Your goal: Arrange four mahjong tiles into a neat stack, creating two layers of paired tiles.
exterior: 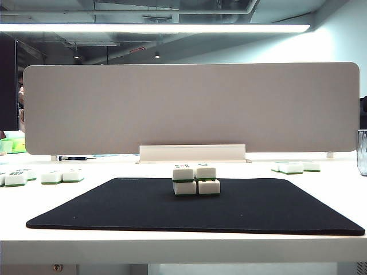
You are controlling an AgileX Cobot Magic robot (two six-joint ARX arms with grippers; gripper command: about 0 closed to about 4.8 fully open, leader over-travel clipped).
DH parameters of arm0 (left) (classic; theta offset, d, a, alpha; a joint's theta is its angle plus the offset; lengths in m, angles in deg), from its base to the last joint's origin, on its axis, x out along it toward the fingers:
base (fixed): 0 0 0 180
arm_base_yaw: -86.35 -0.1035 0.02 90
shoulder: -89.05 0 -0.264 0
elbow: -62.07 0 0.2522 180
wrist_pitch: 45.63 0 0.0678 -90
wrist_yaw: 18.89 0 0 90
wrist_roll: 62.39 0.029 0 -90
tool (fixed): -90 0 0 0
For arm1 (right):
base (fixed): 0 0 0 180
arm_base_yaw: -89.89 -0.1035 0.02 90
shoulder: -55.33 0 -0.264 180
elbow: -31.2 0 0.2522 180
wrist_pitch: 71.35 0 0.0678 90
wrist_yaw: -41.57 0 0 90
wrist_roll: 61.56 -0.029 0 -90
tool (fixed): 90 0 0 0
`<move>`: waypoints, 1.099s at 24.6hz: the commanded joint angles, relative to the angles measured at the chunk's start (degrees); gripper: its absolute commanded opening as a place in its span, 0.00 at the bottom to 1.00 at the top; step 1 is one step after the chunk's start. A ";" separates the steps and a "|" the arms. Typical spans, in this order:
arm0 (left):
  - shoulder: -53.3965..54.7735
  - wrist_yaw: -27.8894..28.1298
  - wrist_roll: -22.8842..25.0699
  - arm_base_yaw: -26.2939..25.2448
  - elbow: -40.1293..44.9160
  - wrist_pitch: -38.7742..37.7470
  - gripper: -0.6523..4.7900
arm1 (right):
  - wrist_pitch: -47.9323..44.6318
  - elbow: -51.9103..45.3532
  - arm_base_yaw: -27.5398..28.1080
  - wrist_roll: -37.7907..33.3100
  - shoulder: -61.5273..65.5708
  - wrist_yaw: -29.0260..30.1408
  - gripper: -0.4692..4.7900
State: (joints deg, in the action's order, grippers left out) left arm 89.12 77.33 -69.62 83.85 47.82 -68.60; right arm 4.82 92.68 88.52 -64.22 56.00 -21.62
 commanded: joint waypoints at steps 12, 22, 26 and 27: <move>0.02 -5.38 0.79 0.02 0.15 -1.40 0.33 | -0.92 0.24 0.00 0.11 -0.68 0.09 0.09; 0.02 -5.38 0.79 0.02 0.15 -1.40 0.33 | -12.41 -4.70 0.20 -1.03 -0.68 -2.95 0.09; 0.02 -5.40 0.79 0.02 0.15 -1.42 0.33 | -31.17 -16.28 0.20 -8.94 -0.70 -8.98 0.09; 0.02 -5.38 0.79 0.02 0.15 -1.40 0.33 | -33.90 -18.56 0.20 -10.32 -0.70 -10.71 0.09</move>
State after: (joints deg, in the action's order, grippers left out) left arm 89.10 72.17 -68.87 83.83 47.80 -69.48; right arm -22.32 76.38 88.74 -70.78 55.80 -28.70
